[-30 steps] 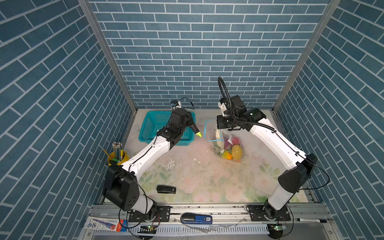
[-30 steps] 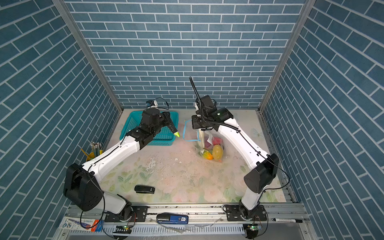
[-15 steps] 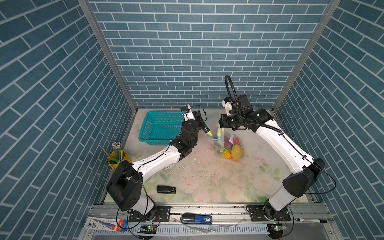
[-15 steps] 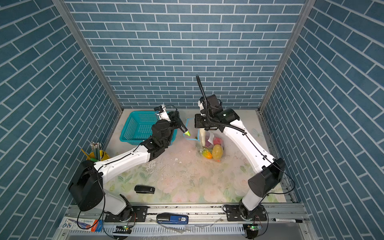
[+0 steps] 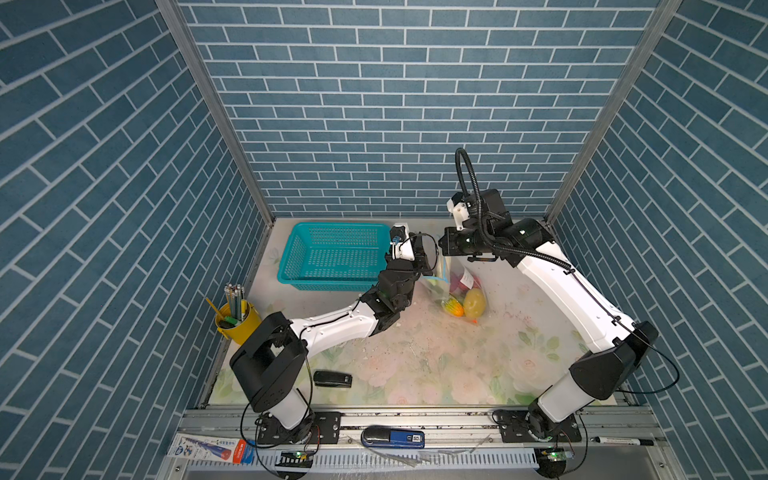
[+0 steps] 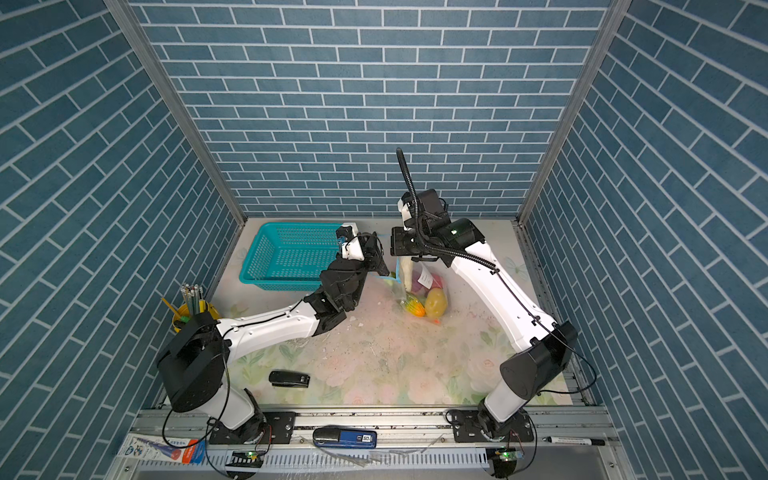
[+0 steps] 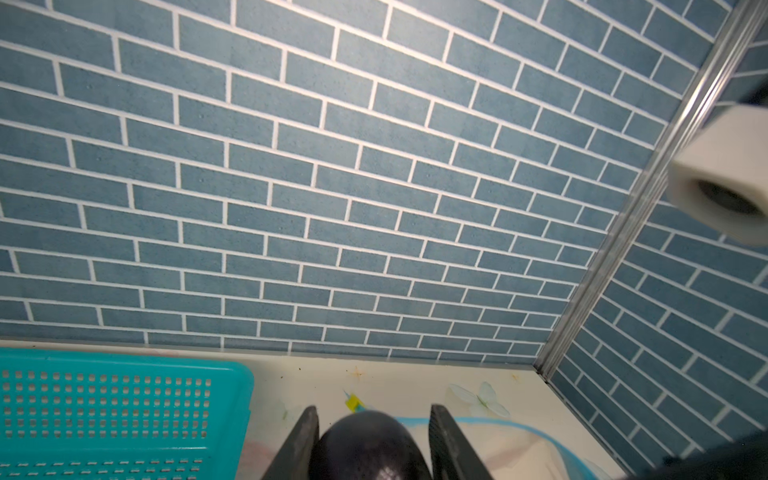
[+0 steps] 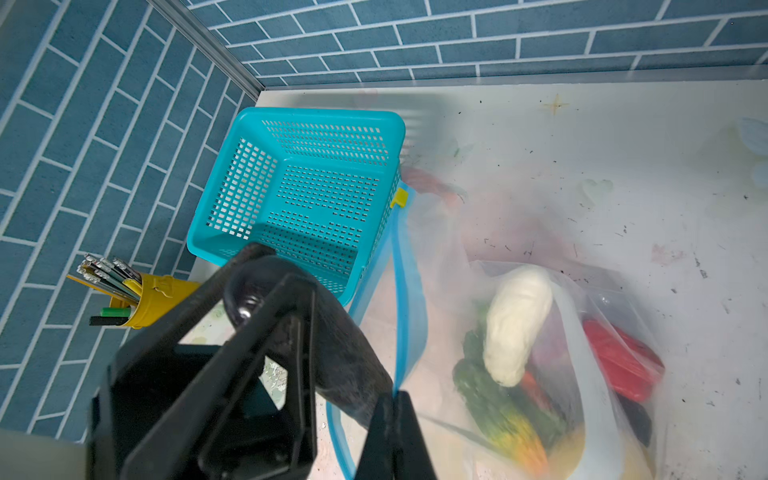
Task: Place the food in the zip-top bag and seal the zipper
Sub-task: 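Carry the zucchini to the bag mouth, lower it in, open the left gripper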
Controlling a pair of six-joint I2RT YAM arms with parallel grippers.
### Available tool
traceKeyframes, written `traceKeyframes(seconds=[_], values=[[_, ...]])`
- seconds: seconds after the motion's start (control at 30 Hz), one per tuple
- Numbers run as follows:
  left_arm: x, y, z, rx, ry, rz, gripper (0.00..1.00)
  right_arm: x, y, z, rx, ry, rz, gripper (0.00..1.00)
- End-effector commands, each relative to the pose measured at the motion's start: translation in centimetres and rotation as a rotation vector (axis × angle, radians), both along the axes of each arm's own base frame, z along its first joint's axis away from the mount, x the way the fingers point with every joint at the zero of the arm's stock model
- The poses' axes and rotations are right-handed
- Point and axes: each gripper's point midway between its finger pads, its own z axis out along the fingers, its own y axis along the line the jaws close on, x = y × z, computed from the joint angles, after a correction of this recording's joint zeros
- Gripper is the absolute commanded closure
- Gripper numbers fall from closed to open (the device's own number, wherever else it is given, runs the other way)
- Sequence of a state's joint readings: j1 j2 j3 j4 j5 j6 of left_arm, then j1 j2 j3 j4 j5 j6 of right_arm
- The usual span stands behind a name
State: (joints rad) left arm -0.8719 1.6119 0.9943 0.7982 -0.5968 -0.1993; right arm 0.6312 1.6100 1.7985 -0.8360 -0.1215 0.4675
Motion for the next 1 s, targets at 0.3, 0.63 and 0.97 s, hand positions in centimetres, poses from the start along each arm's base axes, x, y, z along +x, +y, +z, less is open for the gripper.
traceKeyframes(seconds=[0.3,0.63,0.97], values=[[-1.2,-1.2,0.7,0.102,-0.042,-0.073,0.36,-0.1,-0.3,1.6,0.056,-0.030,-0.007,1.00],[-2.6,2.0,1.4,0.051,0.128,-0.120,0.21,-0.6,-0.9,1.6,0.035,-0.049,0.014,1.00],[-4.1,2.2,0.5,-0.069,0.418,-0.483,0.22,-1.7,-1.7,2.5,0.008,-0.113,0.082,1.00]])
